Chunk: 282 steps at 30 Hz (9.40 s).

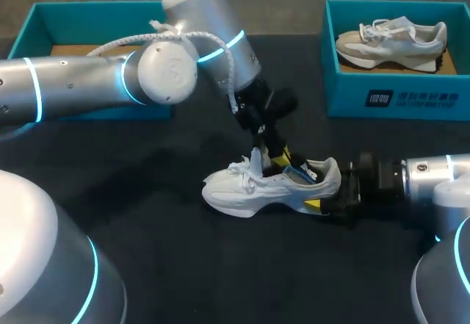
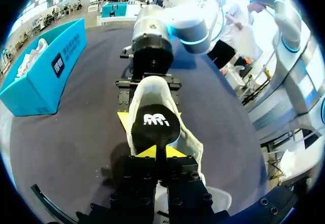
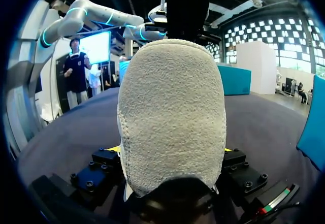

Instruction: Take the shoe out of the shoebox, open the shoe tongue, remove and reinsert the insole, then place the shoe into the shoebox

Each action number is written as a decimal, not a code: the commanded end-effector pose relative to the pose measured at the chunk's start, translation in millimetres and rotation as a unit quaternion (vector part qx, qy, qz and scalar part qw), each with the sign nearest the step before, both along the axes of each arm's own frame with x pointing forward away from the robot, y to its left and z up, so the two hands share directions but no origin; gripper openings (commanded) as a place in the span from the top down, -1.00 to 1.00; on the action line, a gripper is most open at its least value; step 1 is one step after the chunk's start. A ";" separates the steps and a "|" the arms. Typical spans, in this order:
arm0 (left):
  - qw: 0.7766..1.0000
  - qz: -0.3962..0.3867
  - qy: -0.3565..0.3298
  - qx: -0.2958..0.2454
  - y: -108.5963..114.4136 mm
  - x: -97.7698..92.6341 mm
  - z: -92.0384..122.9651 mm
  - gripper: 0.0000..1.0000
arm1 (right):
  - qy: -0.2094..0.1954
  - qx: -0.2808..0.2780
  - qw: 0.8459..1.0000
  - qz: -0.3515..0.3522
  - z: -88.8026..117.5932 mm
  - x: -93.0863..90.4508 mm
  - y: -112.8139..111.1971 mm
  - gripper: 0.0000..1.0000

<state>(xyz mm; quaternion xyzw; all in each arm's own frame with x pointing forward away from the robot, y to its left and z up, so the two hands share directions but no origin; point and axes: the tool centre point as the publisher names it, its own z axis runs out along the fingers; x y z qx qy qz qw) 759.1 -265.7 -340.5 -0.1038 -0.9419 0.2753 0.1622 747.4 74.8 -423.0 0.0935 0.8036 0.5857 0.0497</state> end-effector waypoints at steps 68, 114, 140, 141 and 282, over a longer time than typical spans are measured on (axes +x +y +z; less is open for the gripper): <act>0.936 0.004 -0.351 0.016 -13.8 -47.0 47.2 -0.04 | 0.000 -0.001 1.000 -0.001 -1.0 -0.7 1.0 1.00; 0.834 0.028 -0.538 0.116 -37.9 -27.0 21.2 1.00 | 0.000 -0.001 1.000 -0.001 -1.0 -0.7 1.0 1.00; 0.873 0.111 -0.474 0.041 -24.7 -23.7 36.3 1.00 | 0.000 -0.001 1.000 -0.001 -1.0 -0.7 1.0 1.00; 0.873 0.111 -0.473 0.041 -24.6 -23.7 36.9 1.00 | 0.000 -0.001 1.000 -0.001 -1.0 -0.7 1.0 1.00; 0.865 0.245 -0.431 -0.078 -95.0 -49.1 69.0 1.00 | 0.000 -0.001 1.000 -0.001 -1.0 -0.7 1.0 1.00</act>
